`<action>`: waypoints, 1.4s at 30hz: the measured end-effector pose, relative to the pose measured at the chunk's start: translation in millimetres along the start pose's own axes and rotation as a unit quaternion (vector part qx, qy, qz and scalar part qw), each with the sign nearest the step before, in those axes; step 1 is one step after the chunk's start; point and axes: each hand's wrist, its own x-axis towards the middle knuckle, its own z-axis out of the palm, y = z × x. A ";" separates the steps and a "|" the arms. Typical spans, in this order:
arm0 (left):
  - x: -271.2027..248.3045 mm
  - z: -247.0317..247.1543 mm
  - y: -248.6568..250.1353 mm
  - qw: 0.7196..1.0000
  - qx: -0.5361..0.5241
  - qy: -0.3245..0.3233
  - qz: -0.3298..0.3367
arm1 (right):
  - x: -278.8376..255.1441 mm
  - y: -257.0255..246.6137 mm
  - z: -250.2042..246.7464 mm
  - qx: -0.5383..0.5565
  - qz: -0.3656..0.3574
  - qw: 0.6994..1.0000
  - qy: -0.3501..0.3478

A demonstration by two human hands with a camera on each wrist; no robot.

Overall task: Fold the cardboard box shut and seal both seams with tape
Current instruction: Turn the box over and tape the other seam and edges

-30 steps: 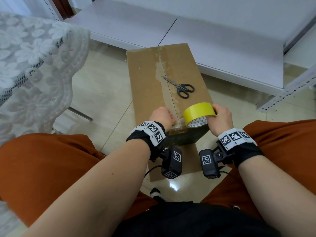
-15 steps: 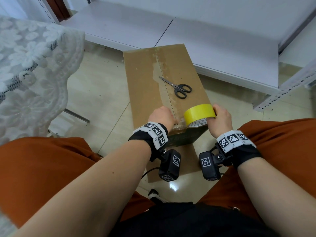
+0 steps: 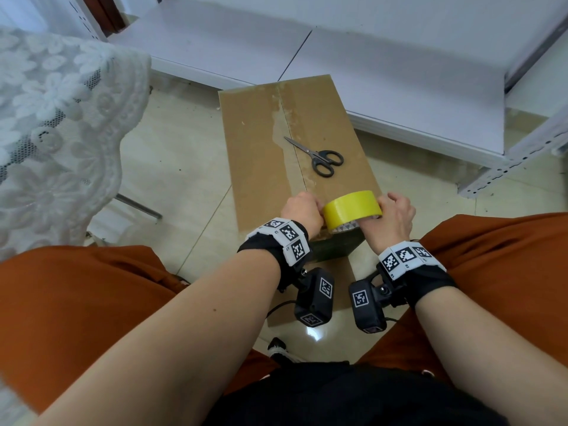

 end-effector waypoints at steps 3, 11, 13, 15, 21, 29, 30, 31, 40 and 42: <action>0.6 1.5 -0.4 1.000 0.001 0.001 0.004 | 0.2 -4.0 -2.3 0.056 -0.008 0.998 -0.031; 3.8 1.5 -1.0 1.000 -0.004 -0.003 0.000 | -4.6 -8.4 -7.2 0.064 -0.013 0.998 -0.024; 5.9 2.3 -1.7 1.000 -0.012 -0.008 -0.002 | -2.8 -7.1 -8.2 0.067 -0.014 0.997 -0.023; 7.7 3.1 -2.5 0.999 -0.030 -0.014 -0.006 | 0.1 -4.7 -11.6 0.090 -0.022 0.996 -0.002; 12.2 5.4 -3.5 0.998 -0.054 -0.016 -0.014 | 1.8 -0.9 -20.4 0.100 -0.033 0.994 0.015; 13.9 5.3 -3.9 0.998 -0.056 -0.017 -0.013 | 8.4 9.6 -26.1 0.137 0.009 0.990 0.031; 14.3 5.0 -4.0 0.998 -0.056 -0.018 -0.013 | 9.4 10.7 -26.5 0.139 0.010 0.990 0.035; 14.8 5.2 -4.0 0.998 -0.055 -0.019 -0.014 | 10.1 11.8 -26.8 0.138 0.012 0.990 0.037; 14.5 10.4 9.5 1.000 0.016 0.005 -0.004 | 9.7 20.2 -28.9 0.157 0.001 0.987 0.018; 15.7 11.6 14.9 1.000 0.008 0.005 0.015 | 10.0 21.8 -28.4 0.154 0.001 0.988 0.016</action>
